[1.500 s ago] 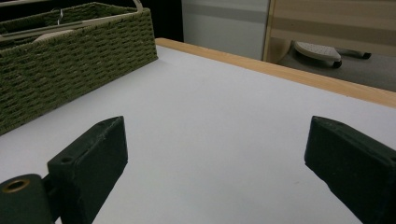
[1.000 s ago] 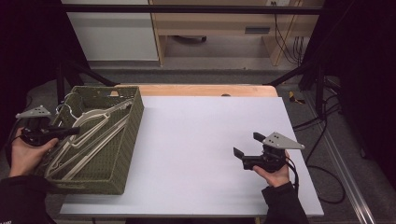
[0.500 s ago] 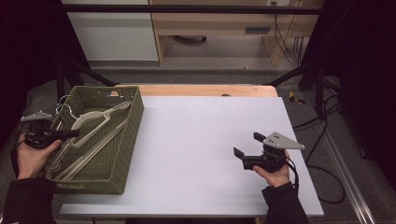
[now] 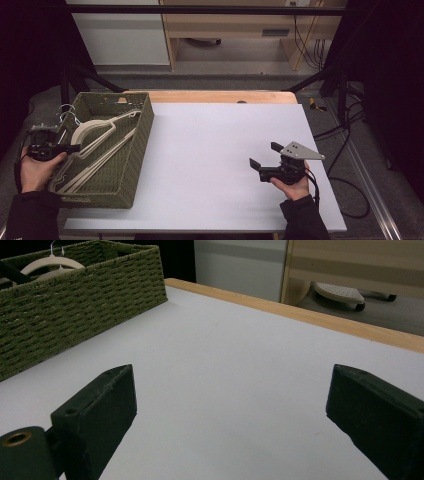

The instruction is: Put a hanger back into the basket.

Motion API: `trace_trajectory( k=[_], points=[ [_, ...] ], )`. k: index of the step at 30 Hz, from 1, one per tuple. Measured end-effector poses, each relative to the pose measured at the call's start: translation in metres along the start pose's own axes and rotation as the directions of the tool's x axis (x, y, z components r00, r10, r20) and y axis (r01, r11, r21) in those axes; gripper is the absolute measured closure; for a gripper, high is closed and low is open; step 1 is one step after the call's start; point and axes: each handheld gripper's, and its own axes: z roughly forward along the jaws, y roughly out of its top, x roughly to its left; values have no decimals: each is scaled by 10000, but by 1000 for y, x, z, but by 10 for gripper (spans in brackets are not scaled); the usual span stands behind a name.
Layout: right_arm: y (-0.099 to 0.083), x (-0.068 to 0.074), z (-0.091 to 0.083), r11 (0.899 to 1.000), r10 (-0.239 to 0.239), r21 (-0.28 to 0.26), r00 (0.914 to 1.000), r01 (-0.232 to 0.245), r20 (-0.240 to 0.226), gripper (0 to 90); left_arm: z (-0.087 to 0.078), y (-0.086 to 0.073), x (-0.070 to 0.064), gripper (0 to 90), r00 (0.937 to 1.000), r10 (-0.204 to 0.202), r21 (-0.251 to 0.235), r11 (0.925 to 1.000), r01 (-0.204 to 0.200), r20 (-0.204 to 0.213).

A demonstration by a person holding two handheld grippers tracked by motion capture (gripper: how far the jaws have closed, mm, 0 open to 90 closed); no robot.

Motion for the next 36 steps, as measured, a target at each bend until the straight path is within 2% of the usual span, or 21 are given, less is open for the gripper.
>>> trace_trajectory(
  k=[7, 12, 14, 16, 17, 18, 19, 20, 21, 23, 24, 27, 29, 30, 31, 32, 33, 34, 36],
  points=[
    [0, 0, 0, 10000, 6, 14, 10000, -6, 3, 66, -2, -1, -2, 576, 9997, 12, 223, 9998, -7, -231],
    [0, 0, 0, 10000, 16, 9, 10000, -16, 11, 66, -14, -1, -4, 538, 9993, -66, -20, 10000, 65, -371],
    [0, 0, -1, 10000, 32, 10, 10000, -32, 17, 66, -19, -1, -5, 523, 9995, -95, -271, 9996, 86, -314],
    [0, -1, -1, 10000, -12, -18, 10000, 12, 3, 65, -26, -1, -9, 497, 9999, -57, -792, 9968, 46, -129],
    [0, -1, -1, 10000, 15, -23, 10000, -15, 10, 65, -30, -1, -11, 483, 10000, 47, -1054, 9944, -51, -39],
    [0, -1, -3, 10000, 40, -56, 10000, -40, 16, 63, -36, -1, -17, 451, 9998, 134, -1567, 9876, -113, 120],
    [0, -1, -3, 10000, 40, -56, 10000, -40, 16, 63, -36, -1, -17, 438, 9998, 134, -1567, 9876, -113, 120],
    [0, -1, -3, 9999, 36, -105, 10000, -36, 22, 63, -41, -1, -22, 438, 9990, 228, -2057, 9785, -142, 391],
    [1, -2, -4, 9999, 33, -127, 10000, -33, 30, 61, -43, -1, -24, 411, 9984, 306, -2182, 9757, -194, 478],
    [1, -2, -4, 9999, 32, -162, 10000, -32, 30, 58, -50, -2, -34, 379, 9953, 489, -2863, 9578, -231, 834],
    [1, -3, -5, 9998, 9, -189, 10000, -9, -4, 56, -52, -2, -38, 369, 9938, 605, -3053, 9518, -294, 931],
    [2, -3, -7, 9997, 49, -241, 10000, -48, 14, 52, -61, -2, -56, 320, 9849, 1032, -3824, 9230, -427, 1392],
    [2, -4, -9, 9996, 88, -276, 10000, -88, 0, 50, -65, -3, -67, 287, 9780, 1384, -4147, 9078, -623, 1559],
    [2, -5, -10, 9994, 78, -349, 10000, -77, 27, 49, -68, -3, -76, 254, 9713, 1671, -4409, 8943, -770, 1692],
    [2, -5, -10, 9994, 78, -349, 10000, -77, 27, 49, -69, -4, -82, 254, 9677, 1817, -4558, 8861, -842, 1746],
    [2, -5, -11, 9994, 113, -342, 9999, -112, 17, 47, -70, -4, -92, 221, 9616, 2039, -4798, 8724, -933, 1838],
    [2, -6, -12, 9991, 123, -405, 9999, -122, 1, 46, -71, -5, -98, 186, 9578, 2176, -4902, 8658, -1005, 1878],
    [2, -6, -12, 9990, 108, -424, 9999, -108, -8, 45, -72, -5, -110, 164, 9499, 2434, -5080, 8538, -1139, 1960],
    [2, -7, -15, 9985, 149, -518, 9999, -151, -36, 42, -72, -5, -120, 119, 9418, 2640, -5238, 8433, -1205, 2083]
  ],
)
